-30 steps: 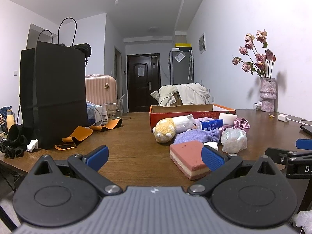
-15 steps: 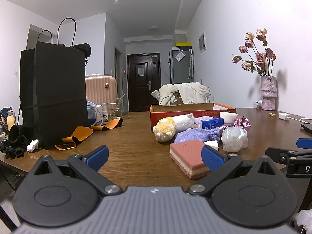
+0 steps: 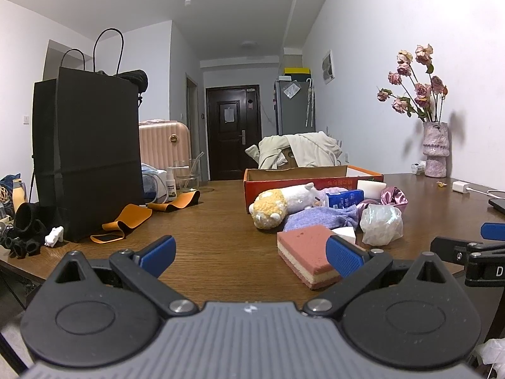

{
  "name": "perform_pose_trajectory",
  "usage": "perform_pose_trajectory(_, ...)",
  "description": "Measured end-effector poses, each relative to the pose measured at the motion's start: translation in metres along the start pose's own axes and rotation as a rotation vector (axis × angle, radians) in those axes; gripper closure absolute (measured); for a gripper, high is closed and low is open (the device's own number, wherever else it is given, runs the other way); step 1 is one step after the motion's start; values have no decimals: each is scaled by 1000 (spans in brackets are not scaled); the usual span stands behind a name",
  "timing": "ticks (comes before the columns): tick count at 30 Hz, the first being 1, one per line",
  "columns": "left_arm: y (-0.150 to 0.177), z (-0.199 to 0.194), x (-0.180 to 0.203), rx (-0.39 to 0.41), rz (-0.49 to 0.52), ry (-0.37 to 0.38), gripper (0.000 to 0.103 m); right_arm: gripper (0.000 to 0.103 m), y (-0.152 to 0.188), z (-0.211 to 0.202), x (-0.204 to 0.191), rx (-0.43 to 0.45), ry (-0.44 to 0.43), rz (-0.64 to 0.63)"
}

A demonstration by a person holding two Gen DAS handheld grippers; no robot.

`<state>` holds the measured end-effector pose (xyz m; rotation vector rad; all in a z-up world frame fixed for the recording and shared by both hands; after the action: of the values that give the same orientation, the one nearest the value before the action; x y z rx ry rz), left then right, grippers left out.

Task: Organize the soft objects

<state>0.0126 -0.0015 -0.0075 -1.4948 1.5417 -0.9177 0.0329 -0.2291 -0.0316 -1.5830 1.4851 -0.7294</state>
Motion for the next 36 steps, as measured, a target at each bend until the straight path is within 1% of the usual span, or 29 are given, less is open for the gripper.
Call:
perform_pose_trajectory(9, 1, 0, 0, -7, 9, 1, 0, 0, 0, 0, 0, -9, -4, 2)
perform_pose_trajectory(16, 0, 2, 4, -15, 12, -3, 0, 0, 2, 5, -4, -27, -22, -9)
perform_pose_trajectory(21, -6, 6, 2, -50, 15, 6, 0, 0, -4, 12, -14, -44, -44, -29)
perform_pose_trajectory(24, -11, 12, -4, -71, -6, 3, 0, 0, -10, 22, -24, -55, -75, -49)
perform_pose_trajectory(26, -15, 16, -9, -70, -4, 1, 0, 0, -13, 34, -32, -77, -97, -66)
perform_pose_trajectory(30, -20, 29, -18, -80, -11, -59, 0, 1, -20, 60, -51, -123, -134, -130)
perform_pose_trajectory(33, -25, 42, -27, -112, -20, -71, 0, 2, -28, 83, -65, -157, -144, -178)
perform_pose_trajectory(35, -28, 51, -32, -129, -29, -72, 0, 9, -31, 97, -74, -181, -162, -213)
perform_pose_trajectory(36, -31, 56, -34, -137, -32, -69, 0, 17, -32, 104, -79, -196, -170, -239)
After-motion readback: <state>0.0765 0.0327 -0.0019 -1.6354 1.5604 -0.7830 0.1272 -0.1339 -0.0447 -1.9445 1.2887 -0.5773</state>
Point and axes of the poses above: each gripper's, at about its wrist camera, not at the fingertips, and z roughly the way its jaws point, x to its right, y to its underside, the point moved 1 cm from there along z, roughly the way its jaws point, and after that the axes turned 15 degrees about -x, right-handed, at the moved point
